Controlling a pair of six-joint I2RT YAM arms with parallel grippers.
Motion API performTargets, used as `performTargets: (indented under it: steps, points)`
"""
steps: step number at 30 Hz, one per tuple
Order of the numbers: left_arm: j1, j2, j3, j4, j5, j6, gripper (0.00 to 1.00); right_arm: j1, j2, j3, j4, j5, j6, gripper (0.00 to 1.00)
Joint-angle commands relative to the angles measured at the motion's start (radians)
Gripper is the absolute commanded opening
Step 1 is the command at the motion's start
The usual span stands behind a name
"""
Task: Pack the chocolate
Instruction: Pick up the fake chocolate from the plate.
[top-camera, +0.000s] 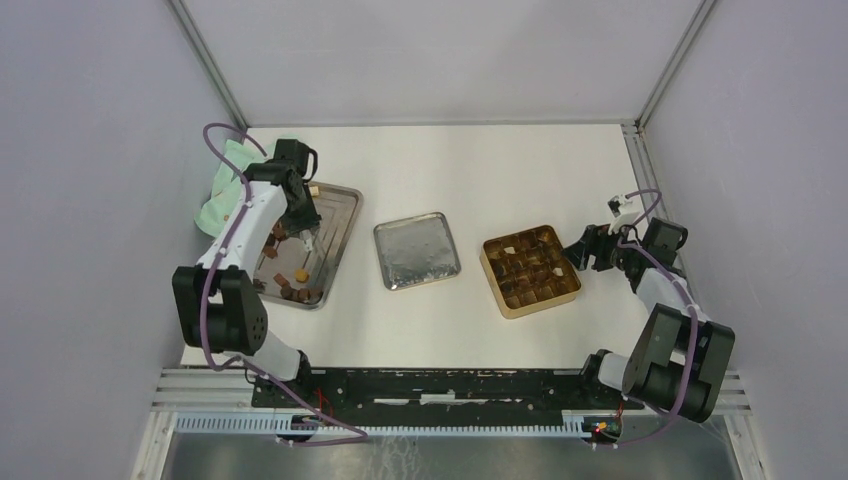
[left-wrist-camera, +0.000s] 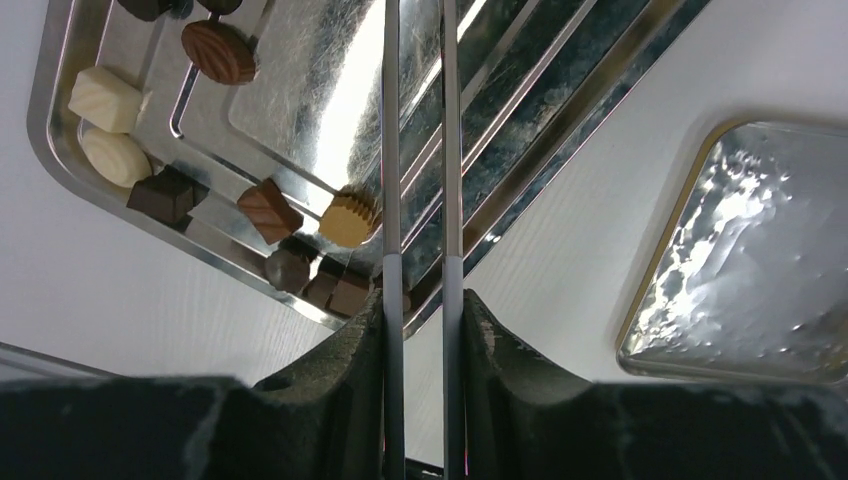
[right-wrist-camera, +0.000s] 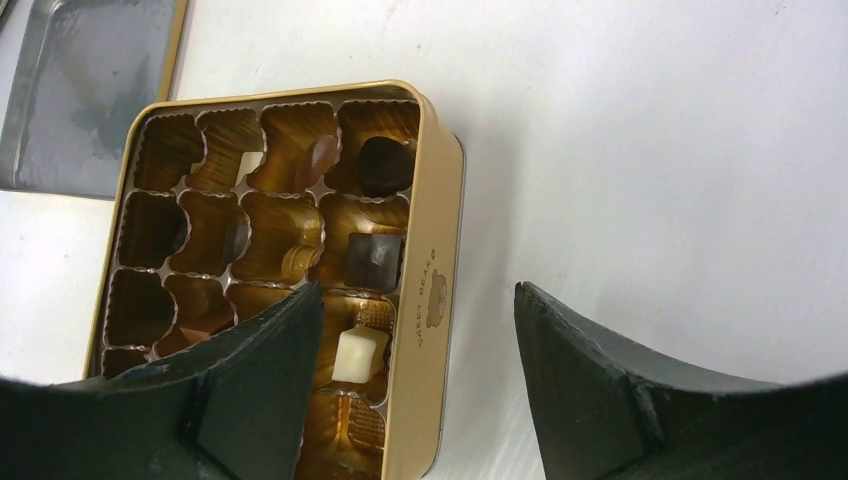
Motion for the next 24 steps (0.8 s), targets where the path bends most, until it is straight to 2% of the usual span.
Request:
performTargets:
  steps: [1, 12, 24]
  points:
    - [0.028, 0.059, 0.103, 0.043, 0.046, 0.058, 0.32, -0.015, 0.017, 0.007, 0.054, -0.046, -0.021, 0.75]
    - [0.043, 0.142, 0.165, 0.038, 0.03, 0.082, 0.34, -0.027, 0.031, 0.007, 0.049, -0.053, -0.031, 0.75]
    - [0.043, 0.167, 0.204, 0.018, -0.016, 0.095, 0.41, -0.027, 0.039, 0.005, 0.049, -0.06, -0.032, 0.75]
